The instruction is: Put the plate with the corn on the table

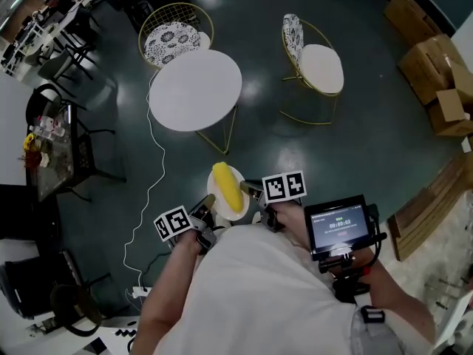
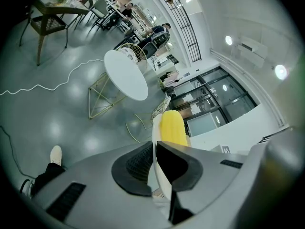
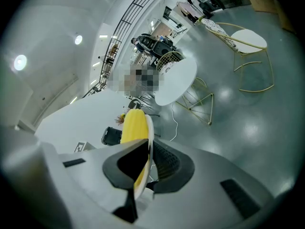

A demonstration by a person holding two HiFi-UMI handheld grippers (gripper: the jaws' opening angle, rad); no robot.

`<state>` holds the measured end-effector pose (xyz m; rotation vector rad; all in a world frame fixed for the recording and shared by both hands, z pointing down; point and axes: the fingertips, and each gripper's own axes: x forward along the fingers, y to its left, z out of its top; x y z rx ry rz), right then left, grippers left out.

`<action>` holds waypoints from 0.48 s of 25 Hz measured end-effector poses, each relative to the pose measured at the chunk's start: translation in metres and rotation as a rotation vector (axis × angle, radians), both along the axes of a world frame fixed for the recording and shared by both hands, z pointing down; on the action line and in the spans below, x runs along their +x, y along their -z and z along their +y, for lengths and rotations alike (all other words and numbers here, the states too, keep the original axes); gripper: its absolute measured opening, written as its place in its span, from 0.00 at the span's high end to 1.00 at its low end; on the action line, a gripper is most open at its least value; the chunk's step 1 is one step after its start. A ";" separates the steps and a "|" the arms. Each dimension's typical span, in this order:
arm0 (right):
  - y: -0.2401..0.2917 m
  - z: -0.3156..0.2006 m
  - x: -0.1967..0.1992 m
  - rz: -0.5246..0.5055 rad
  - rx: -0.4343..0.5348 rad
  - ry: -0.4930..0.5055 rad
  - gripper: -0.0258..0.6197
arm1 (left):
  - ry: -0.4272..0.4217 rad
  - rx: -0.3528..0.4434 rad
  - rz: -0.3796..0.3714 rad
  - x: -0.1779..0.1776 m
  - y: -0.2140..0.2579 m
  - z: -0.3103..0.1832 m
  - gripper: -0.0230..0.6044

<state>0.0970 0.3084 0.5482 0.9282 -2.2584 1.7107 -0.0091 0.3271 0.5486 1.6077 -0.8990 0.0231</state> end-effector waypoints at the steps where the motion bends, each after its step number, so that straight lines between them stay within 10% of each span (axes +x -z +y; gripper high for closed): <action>1: 0.000 0.001 0.001 -0.001 -0.002 0.000 0.90 | 0.001 -0.002 0.000 0.001 0.000 0.001 0.92; 12: -0.009 -0.003 -0.027 0.005 -0.040 0.033 0.90 | 0.039 -0.041 0.011 -0.026 -0.010 0.000 0.92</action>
